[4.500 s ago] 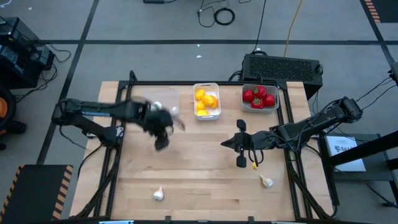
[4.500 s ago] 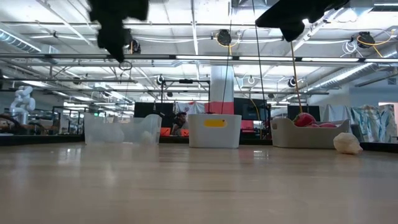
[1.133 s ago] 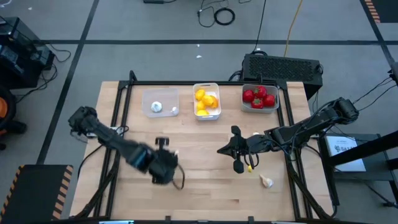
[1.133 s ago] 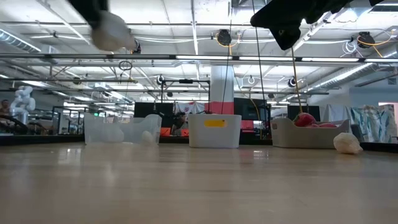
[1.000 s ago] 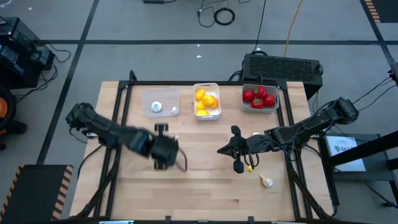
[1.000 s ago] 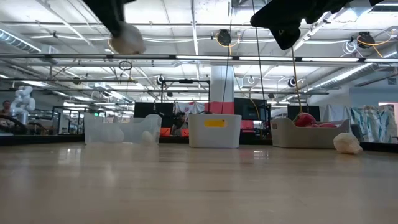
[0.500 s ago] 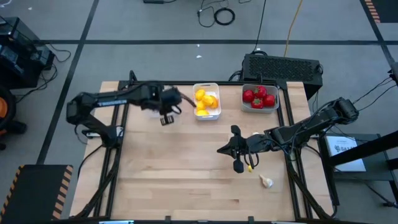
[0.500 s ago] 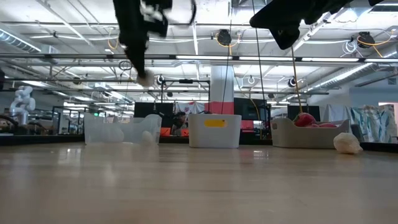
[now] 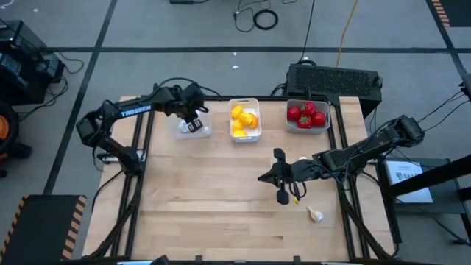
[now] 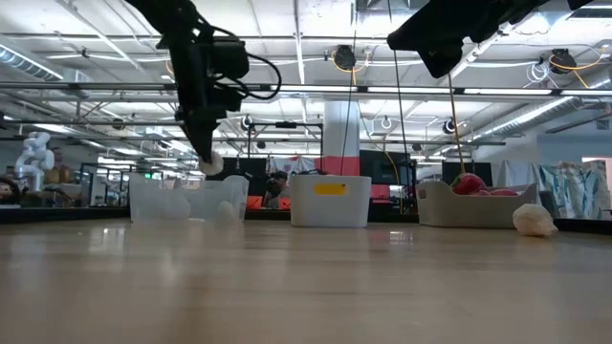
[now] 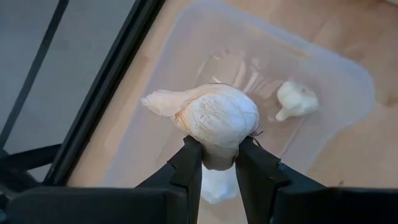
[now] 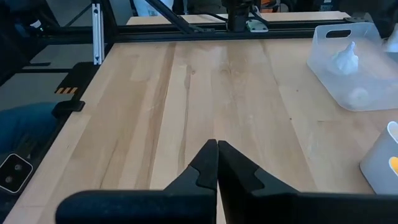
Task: Sort produce into baskets
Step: Put the white garlic into the transparent bin
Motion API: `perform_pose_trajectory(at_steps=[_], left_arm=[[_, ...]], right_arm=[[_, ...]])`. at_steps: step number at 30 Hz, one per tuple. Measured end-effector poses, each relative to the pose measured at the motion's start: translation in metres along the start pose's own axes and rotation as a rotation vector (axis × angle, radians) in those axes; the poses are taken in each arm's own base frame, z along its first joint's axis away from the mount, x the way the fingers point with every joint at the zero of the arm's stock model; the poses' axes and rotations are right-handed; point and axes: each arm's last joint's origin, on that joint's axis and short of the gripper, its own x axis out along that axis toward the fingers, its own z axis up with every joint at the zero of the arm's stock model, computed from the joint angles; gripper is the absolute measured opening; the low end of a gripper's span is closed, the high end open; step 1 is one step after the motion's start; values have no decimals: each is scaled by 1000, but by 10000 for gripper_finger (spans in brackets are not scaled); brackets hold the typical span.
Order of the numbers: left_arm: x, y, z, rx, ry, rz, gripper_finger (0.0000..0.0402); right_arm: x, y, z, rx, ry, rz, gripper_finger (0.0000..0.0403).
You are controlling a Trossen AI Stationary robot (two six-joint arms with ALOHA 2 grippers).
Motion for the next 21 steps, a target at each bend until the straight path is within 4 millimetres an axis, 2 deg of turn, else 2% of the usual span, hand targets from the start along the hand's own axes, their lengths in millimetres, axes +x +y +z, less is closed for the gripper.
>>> perform_pose_trajectory(at_steps=[4, 14, 21], left_arm=[[0, 1, 0, 19, 2, 4, 105], [-2, 0, -3, 54, 37, 9, 209], [-14, 2, 2, 48, 30, -18, 219]], right_arm=[[0, 0, 0, 1, -1, 0, 0], [0, 0, 1, 48, -8, 2, 0], [1, 0, 0, 76, -3, 0, 0]])
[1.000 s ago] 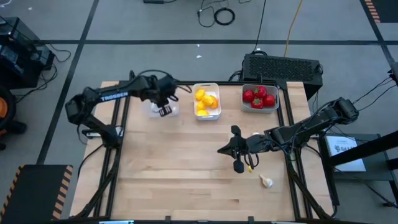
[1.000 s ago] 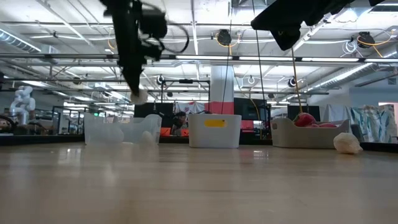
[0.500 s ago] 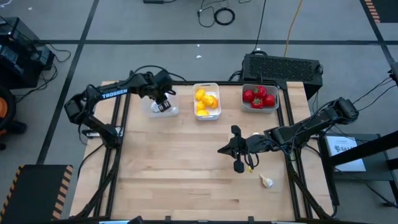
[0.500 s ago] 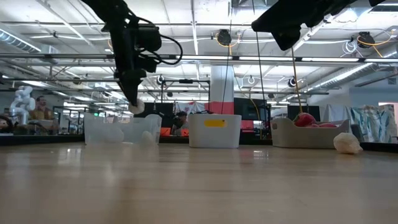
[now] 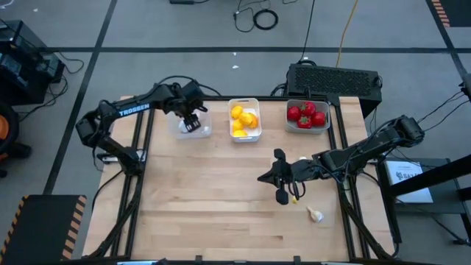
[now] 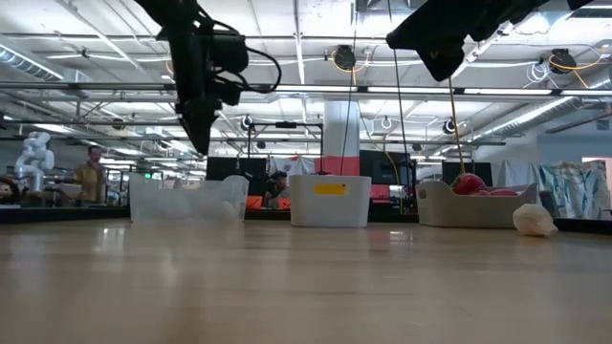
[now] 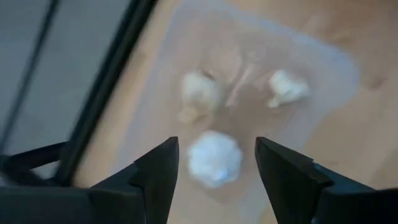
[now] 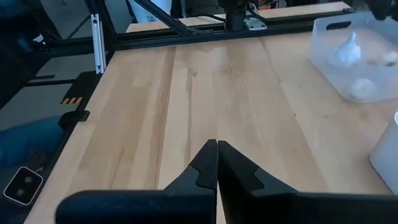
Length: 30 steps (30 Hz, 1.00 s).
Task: Sort produce into baskets
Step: Put the white garlic into the transparent bin
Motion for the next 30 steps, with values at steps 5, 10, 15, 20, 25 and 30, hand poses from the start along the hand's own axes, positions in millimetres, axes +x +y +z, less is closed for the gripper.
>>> perform_pose_trajectory(at_steps=[5, 10, 15, 20, 25, 30], left_arm=[[-10, -18, 6, -9, -99, -203, 219], [-24, -59, 15, 114, -227, -309, 219], [-44, -116, 22, 286, -429, -390, 219], [-56, -180, 14, 481, -719, -500, 219], [-43, -234, 1, 556, -921, -604, 219], [-16, -289, 3, 598, -1012, -674, 219]], right_arm=[[-1, 1, -11, 53, 98, -19, 0], [-7, 5, -28, 175, 252, -60, 0], [-13, 16, -38, 345, 389, 28, 0], [-27, 33, -45, 571, 570, 165, 0], [-52, 51, -51, 718, 720, 119, 0], [-80, 73, -40, 796, 818, 39, 0]])
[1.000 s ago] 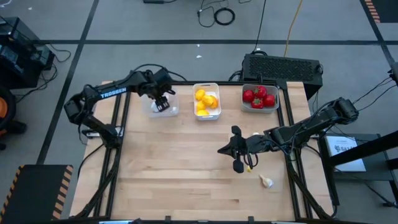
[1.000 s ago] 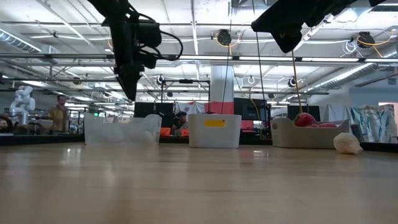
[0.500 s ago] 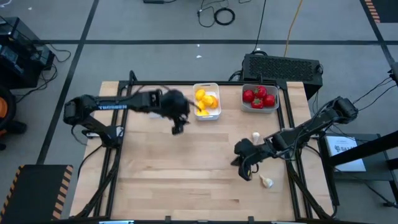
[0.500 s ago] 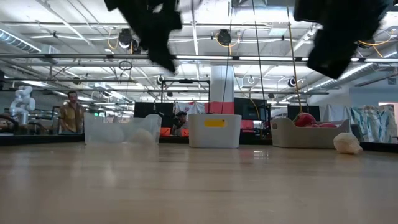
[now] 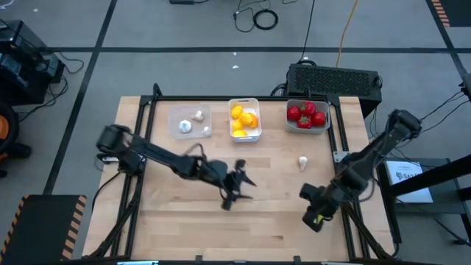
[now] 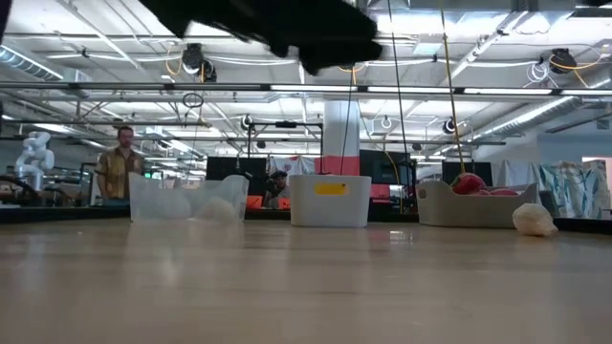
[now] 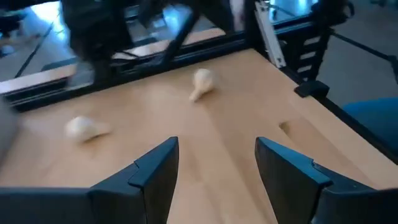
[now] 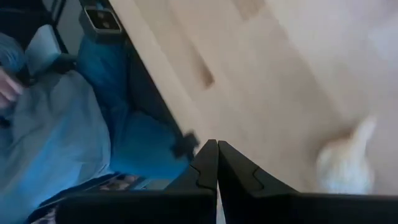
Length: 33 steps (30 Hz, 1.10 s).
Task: Sort produce into baskets
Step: Put the white garlic into the transparent bin
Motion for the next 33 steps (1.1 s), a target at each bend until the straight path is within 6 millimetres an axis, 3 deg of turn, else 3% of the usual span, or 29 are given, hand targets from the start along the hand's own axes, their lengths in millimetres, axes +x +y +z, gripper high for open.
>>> perform_pose_trajectory(at_steps=[5, 10, 20, 26, 33], left_arm=[[56, -14, -12, 34, 15, -38, 219], [101, -14, -7, 74, -18, -37, 219], [175, 9, -17, 130, 23, -32, 219], [204, 26, -16, 116, 22, -67, 219], [213, 29, -18, 111, 30, -93, 219]], right_arm=[[-10, 8, -30, 140, 74, -33, 0], [-3, -5, -56, 246, 115, -209, 0], [20, -20, -65, 291, 97, -478, 0], [33, -24, -66, 304, 67, -565, 0], [51, -31, -64, 322, 21, -676, 0]])
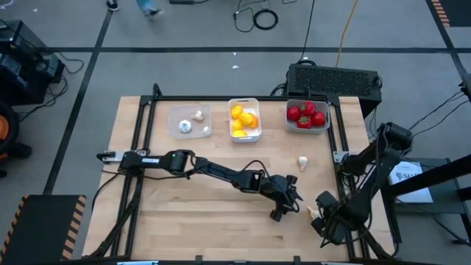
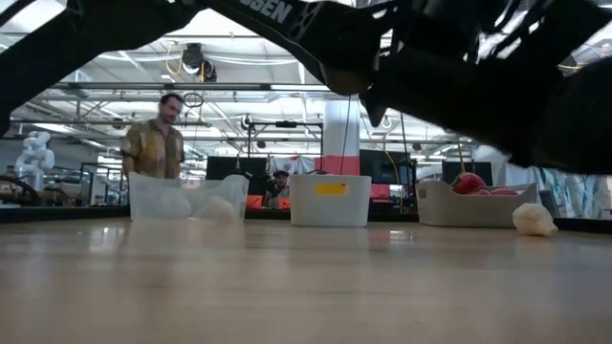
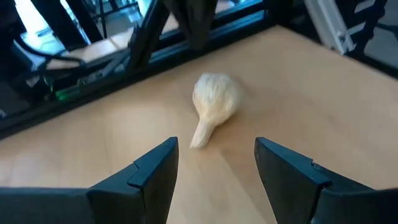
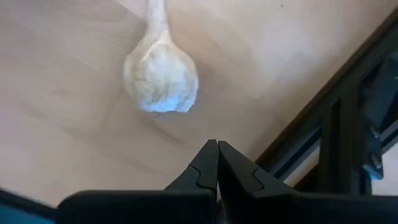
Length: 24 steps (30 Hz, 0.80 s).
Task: Sort produce into baskets
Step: Put the white garlic into the transparent bin
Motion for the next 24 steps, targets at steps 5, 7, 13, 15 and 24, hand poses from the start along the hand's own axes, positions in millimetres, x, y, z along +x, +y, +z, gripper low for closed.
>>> perform_pose_trajectory(at_steps=[5, 7, 13, 15, 24], left_arm=[[3, -1, -4, 1, -16, -5, 219], [6, -2, -9, 2, -23, -9, 219], [9, -4, -16, -4, -2, -15, 219], [10, -4, -17, -4, 1, -16, 219], [11, -3, -26, -12, 33, -19, 219]], right_arm=[[6, 7, 4, 35, -9, -9, 0], [10, 9, 8, 54, -29, -1, 0], [25, 11, 17, 75, -11, 42, 0], [28, 11, 20, 81, -6, 50, 0], [29, 18, 31, 47, -60, 127, 0]])
